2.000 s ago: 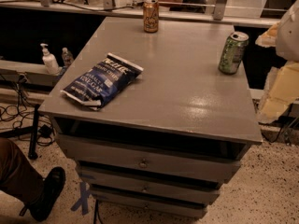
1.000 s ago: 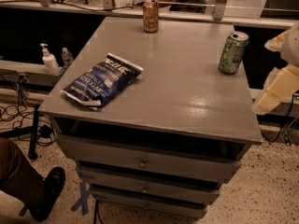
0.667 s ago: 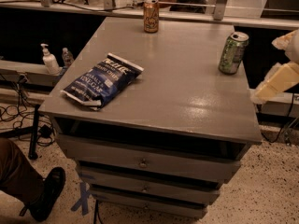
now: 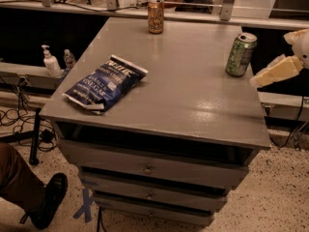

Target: Move green can near blue chip bag

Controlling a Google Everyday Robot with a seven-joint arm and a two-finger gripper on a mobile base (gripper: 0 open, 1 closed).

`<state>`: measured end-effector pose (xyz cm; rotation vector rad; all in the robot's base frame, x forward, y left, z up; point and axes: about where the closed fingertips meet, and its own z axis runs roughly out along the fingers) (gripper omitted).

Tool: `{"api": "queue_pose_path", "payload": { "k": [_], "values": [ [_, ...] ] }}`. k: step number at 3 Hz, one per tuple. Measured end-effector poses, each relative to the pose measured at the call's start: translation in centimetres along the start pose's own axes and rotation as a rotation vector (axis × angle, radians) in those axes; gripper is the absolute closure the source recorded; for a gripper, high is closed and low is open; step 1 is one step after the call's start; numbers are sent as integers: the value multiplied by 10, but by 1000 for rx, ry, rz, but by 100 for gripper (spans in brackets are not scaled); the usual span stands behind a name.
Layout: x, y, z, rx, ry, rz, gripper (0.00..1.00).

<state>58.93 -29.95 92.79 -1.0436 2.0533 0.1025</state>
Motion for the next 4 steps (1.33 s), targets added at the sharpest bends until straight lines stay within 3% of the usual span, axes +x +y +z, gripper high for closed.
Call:
{"api": "queue_pose_path", "payload": {
  "k": [1,2,3,4],
  "values": [
    [-16,-17,16,35,-136,52,0],
    [-15,-17,21,37,-140,58,0],
    [-7,-23,36,55,-170,110,0],
    [-4,-33,60,66,-258,185,0]
  ]
}}
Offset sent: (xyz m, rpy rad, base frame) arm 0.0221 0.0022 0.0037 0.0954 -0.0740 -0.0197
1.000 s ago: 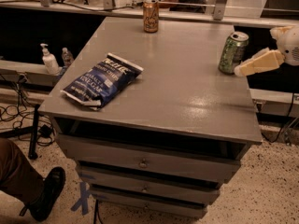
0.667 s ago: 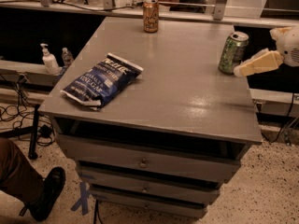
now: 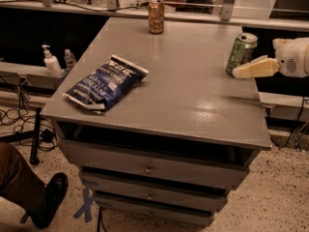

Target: Move green can near blue chip bag

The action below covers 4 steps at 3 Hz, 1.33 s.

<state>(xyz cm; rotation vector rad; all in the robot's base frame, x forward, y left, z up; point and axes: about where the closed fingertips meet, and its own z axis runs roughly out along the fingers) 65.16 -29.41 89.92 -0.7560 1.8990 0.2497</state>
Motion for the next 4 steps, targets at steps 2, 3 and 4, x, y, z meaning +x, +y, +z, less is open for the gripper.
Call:
{"api": "queue_pose_path", "payload": {
  "k": [2,3,4],
  "values": [
    [-1,-10,51,-19,-191,126,0],
    [-2,-9,65,-29,-243,156,18],
    [-1,-10,71,-32,-266,172,41]
  ]
}}
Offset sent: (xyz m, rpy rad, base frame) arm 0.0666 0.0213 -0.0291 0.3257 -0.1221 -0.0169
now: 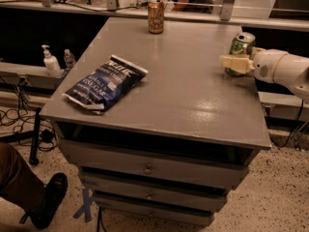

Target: Move green can near blue chip bag

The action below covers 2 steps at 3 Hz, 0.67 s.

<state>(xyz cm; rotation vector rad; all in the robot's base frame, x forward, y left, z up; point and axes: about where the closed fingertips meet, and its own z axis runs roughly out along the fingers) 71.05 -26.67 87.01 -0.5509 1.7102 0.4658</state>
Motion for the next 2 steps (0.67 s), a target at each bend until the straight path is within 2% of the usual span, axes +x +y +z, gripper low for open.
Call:
{"api": "queue_pose_path", "payload": {
  "k": [1,2],
  "values": [
    [-3,1,3,-4,-14,5,65],
    [-16,20,10,-36,-27,24,88]
  ]
}}
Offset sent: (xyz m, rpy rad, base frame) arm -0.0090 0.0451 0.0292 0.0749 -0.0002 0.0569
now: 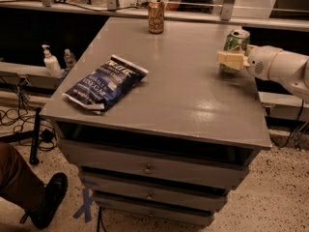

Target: Move green can near blue chip bag

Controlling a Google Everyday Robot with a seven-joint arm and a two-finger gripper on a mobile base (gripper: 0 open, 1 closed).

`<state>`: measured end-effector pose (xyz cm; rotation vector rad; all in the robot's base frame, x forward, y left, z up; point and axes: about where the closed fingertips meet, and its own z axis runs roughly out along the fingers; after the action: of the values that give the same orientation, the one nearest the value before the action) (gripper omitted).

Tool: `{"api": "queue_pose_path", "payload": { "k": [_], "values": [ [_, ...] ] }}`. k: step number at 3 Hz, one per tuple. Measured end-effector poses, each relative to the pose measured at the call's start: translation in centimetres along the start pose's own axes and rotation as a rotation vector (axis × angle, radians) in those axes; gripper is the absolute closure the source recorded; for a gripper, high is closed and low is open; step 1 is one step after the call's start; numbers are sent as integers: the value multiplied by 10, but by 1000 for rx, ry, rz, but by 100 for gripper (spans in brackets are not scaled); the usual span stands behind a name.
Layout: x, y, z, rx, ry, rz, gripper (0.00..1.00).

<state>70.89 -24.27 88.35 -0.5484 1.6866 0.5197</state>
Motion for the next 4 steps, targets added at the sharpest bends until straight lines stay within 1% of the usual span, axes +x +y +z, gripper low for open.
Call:
{"api": "queue_pose_path", "payload": {
  "k": [1,2,3,4],
  "values": [
    [-16,33,14,-61,-24,20,100],
    [-42,74,26,-142,-70,34,100],
    [-45,76,29,-157,-73,34,100],
    [-48,106,51,-227,-95,26,100]
  ]
}}
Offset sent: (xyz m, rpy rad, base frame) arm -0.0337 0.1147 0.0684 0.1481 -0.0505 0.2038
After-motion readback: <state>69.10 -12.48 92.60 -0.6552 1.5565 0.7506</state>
